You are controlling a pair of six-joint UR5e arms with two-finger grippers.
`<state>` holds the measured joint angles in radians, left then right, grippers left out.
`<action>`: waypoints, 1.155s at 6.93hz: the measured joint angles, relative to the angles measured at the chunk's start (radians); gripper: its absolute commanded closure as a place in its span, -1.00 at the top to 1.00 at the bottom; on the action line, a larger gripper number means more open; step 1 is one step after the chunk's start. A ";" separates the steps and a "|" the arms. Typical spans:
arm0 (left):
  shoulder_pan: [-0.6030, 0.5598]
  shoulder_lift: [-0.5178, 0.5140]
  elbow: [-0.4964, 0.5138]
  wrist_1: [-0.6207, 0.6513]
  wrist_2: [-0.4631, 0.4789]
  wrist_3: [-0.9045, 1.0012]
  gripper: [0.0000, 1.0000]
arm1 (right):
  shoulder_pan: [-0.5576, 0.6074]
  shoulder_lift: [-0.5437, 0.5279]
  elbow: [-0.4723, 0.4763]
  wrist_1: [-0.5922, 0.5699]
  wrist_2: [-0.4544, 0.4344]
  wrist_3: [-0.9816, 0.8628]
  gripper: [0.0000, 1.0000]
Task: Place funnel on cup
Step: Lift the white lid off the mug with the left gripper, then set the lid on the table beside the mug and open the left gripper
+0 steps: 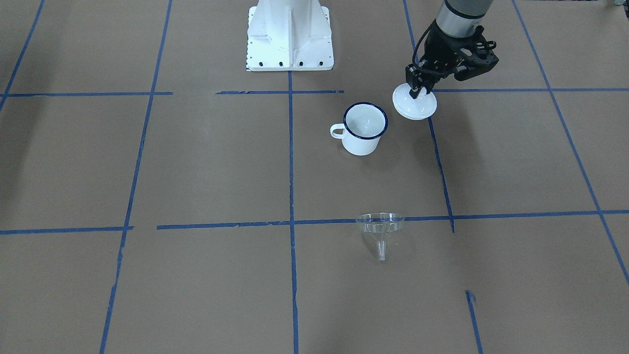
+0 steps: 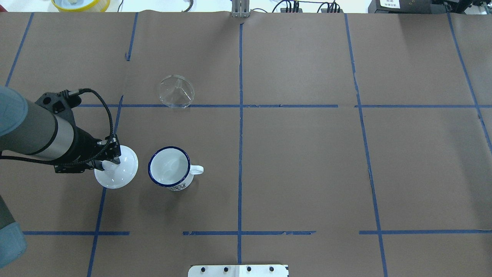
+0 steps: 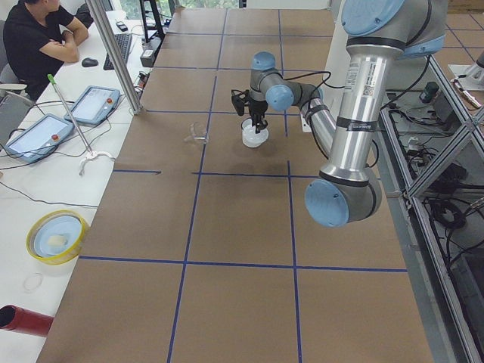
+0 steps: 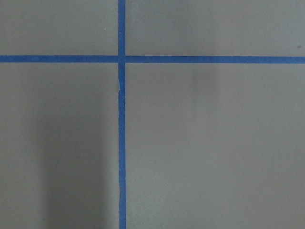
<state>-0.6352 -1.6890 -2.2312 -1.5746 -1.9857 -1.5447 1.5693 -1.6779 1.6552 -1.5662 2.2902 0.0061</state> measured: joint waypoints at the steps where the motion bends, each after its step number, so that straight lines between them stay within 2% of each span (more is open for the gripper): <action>1: 0.024 0.046 0.030 -0.069 -0.003 -0.006 -1.00 | 0.000 0.000 0.000 0.000 0.000 0.000 1.00; 4: 0.117 0.067 0.169 -0.250 -0.002 -0.083 -1.00 | 0.000 0.000 0.000 0.000 0.000 0.000 1.00; 5: 0.134 0.067 0.193 -0.275 0.000 -0.094 -1.00 | 0.000 0.000 0.000 0.000 0.000 0.000 1.00; 6: 0.142 0.067 0.205 -0.284 0.001 -0.096 -0.87 | 0.000 0.000 0.000 0.000 0.000 0.000 1.00; 8: 0.147 0.067 0.211 -0.287 0.002 -0.097 0.99 | 0.000 0.000 0.000 0.000 0.000 0.000 1.00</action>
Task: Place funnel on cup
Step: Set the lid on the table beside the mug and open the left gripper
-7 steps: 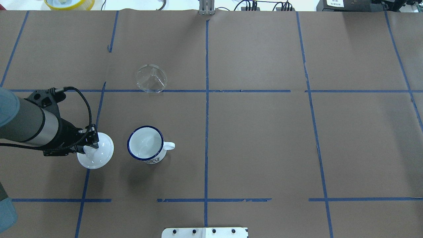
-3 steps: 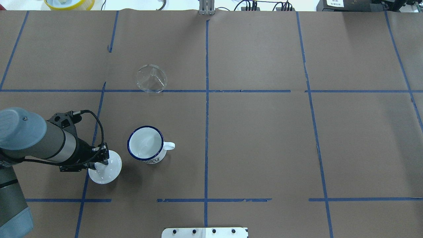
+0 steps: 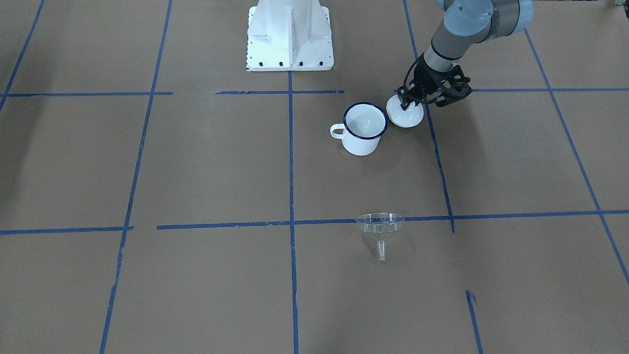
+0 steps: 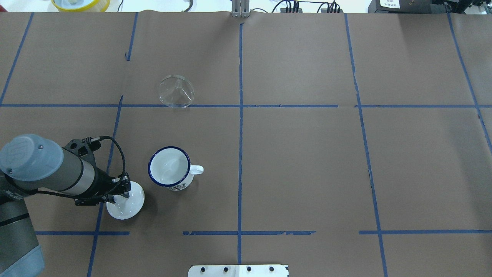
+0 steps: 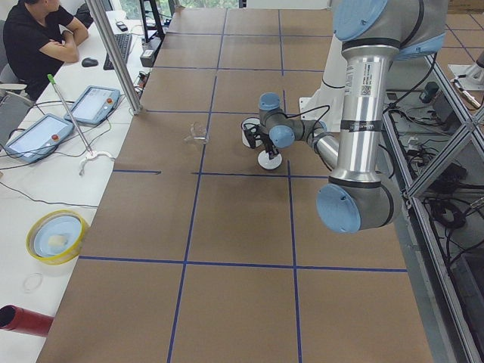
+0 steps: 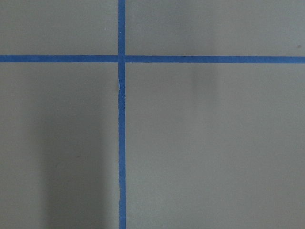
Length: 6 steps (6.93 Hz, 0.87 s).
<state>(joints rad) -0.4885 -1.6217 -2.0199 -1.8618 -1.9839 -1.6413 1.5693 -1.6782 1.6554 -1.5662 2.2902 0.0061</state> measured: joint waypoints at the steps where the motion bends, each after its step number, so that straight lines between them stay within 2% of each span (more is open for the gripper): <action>1: 0.000 0.000 0.001 0.000 0.000 0.000 1.00 | 0.000 0.000 0.000 0.000 0.000 0.000 1.00; 4: -0.038 0.007 -0.054 0.009 -0.001 0.001 1.00 | 0.000 0.000 0.001 0.000 0.000 0.000 1.00; 6: -0.146 -0.020 -0.083 0.017 -0.001 -0.039 1.00 | 0.000 0.000 0.001 0.000 0.000 0.000 1.00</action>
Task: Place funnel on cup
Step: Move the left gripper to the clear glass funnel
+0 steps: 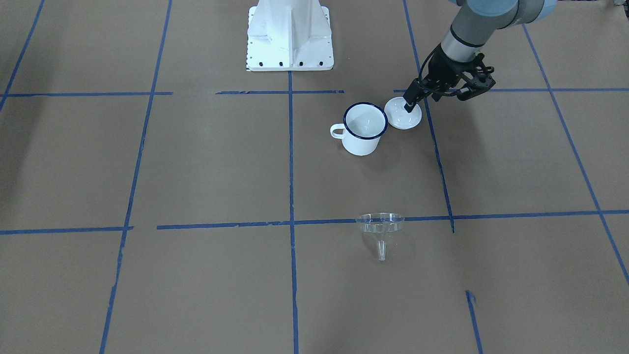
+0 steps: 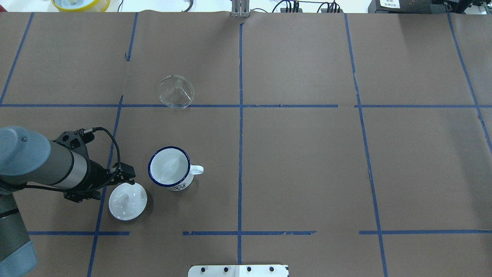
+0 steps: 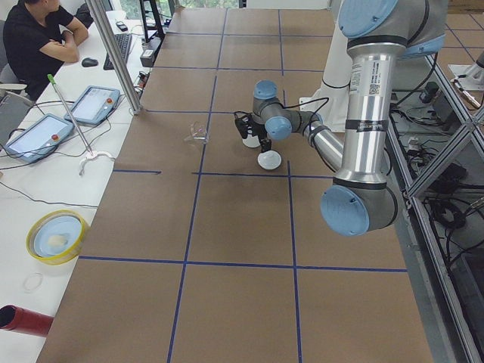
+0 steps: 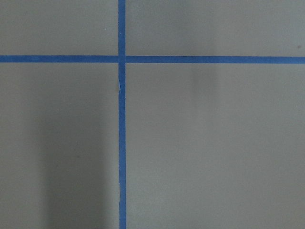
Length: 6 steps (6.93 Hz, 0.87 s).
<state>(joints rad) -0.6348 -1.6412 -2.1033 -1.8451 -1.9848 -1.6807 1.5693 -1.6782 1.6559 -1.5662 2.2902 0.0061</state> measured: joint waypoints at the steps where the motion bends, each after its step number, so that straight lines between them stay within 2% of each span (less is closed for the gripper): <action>1: -0.023 -0.056 0.033 0.000 0.008 -0.087 1.00 | 0.000 0.000 0.000 0.000 0.000 0.000 1.00; 3: -0.036 -0.211 0.141 -0.005 0.085 -0.296 1.00 | 0.000 0.000 0.000 0.000 0.000 0.000 1.00; 6: -0.034 -0.399 0.317 -0.061 0.323 -0.640 1.00 | 0.000 0.000 0.000 0.000 0.000 0.000 1.00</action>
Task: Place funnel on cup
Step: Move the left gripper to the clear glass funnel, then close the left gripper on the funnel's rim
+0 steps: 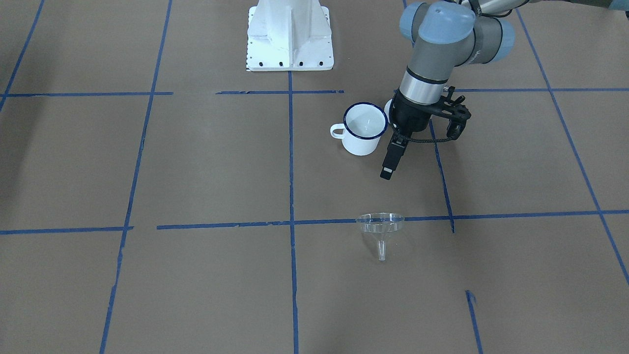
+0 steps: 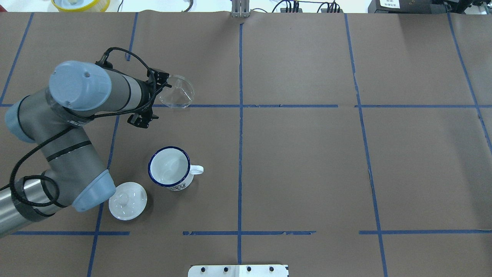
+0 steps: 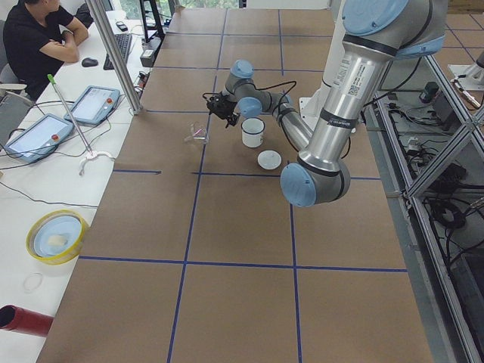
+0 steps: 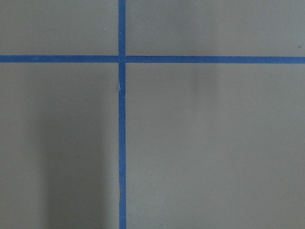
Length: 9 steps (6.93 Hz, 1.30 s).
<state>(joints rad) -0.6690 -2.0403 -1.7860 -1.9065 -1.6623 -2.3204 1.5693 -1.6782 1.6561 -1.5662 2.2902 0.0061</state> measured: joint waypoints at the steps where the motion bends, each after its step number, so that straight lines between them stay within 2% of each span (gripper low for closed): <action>1: 0.003 -0.033 0.056 -0.036 0.078 -0.093 1.00 | 0.000 0.000 0.000 0.000 0.000 0.000 1.00; 2: 0.008 -0.061 0.109 -0.057 0.154 -0.179 1.00 | 0.000 0.000 0.000 0.000 0.000 0.000 1.00; 5: 0.025 -0.115 0.244 -0.105 0.281 -0.341 0.94 | 0.000 0.000 0.000 0.000 0.000 0.000 1.00; 9: 0.023 -0.119 0.293 -0.164 0.311 -0.301 0.57 | 0.000 0.000 0.001 0.000 0.000 0.000 1.00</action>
<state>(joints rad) -0.6460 -2.1588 -1.4926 -2.0708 -1.3511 -2.6217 1.5693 -1.6782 1.6567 -1.5662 2.2902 0.0061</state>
